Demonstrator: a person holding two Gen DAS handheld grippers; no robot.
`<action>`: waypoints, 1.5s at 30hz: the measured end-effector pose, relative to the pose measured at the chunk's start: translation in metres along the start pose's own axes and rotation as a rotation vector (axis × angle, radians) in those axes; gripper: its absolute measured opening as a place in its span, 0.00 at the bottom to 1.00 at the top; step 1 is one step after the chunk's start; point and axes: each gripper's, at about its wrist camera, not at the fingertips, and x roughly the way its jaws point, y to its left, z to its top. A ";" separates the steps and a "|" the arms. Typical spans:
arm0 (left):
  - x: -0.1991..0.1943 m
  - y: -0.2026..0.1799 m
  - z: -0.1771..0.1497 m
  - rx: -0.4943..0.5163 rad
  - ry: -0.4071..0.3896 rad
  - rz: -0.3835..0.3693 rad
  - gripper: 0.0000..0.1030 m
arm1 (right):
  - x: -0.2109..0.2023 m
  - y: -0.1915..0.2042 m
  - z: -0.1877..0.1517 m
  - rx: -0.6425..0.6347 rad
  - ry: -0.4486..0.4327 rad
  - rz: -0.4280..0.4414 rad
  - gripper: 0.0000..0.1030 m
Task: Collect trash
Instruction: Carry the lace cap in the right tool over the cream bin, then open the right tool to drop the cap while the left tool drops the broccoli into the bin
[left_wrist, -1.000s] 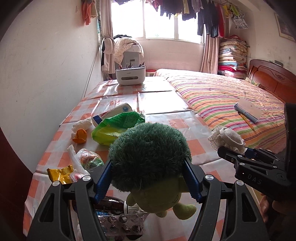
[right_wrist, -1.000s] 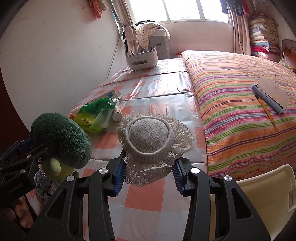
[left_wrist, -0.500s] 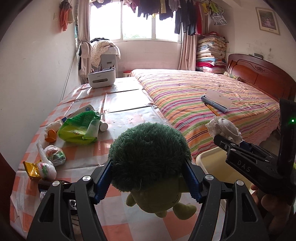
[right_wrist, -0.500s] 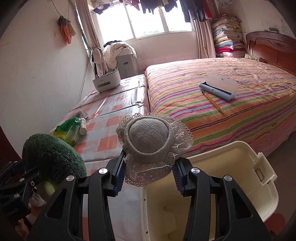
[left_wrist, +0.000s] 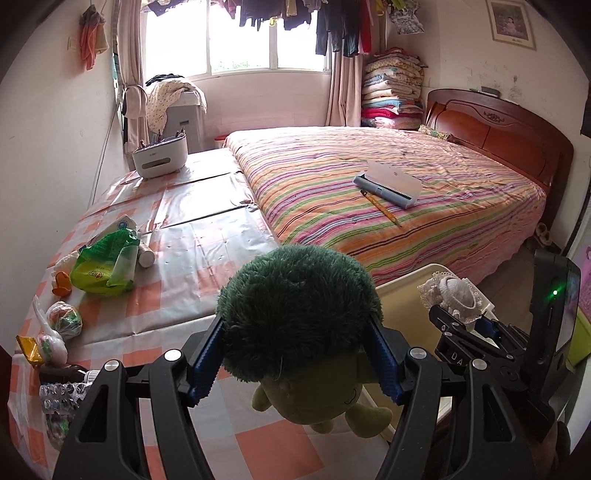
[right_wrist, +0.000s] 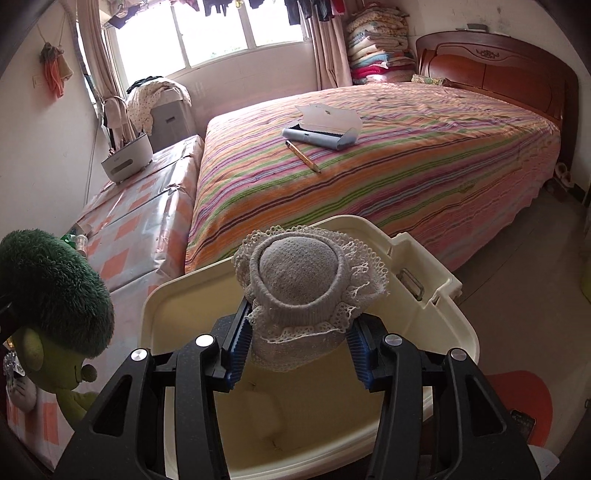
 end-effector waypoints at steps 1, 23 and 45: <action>0.000 -0.004 0.001 0.005 0.001 -0.004 0.65 | 0.001 -0.004 0.000 0.015 0.006 -0.002 0.51; 0.037 -0.068 0.008 0.083 0.079 -0.108 0.65 | -0.053 -0.079 0.010 0.409 -0.253 0.094 0.85; 0.045 -0.079 0.004 0.127 0.112 -0.053 0.75 | -0.049 -0.077 0.009 0.419 -0.244 0.130 0.85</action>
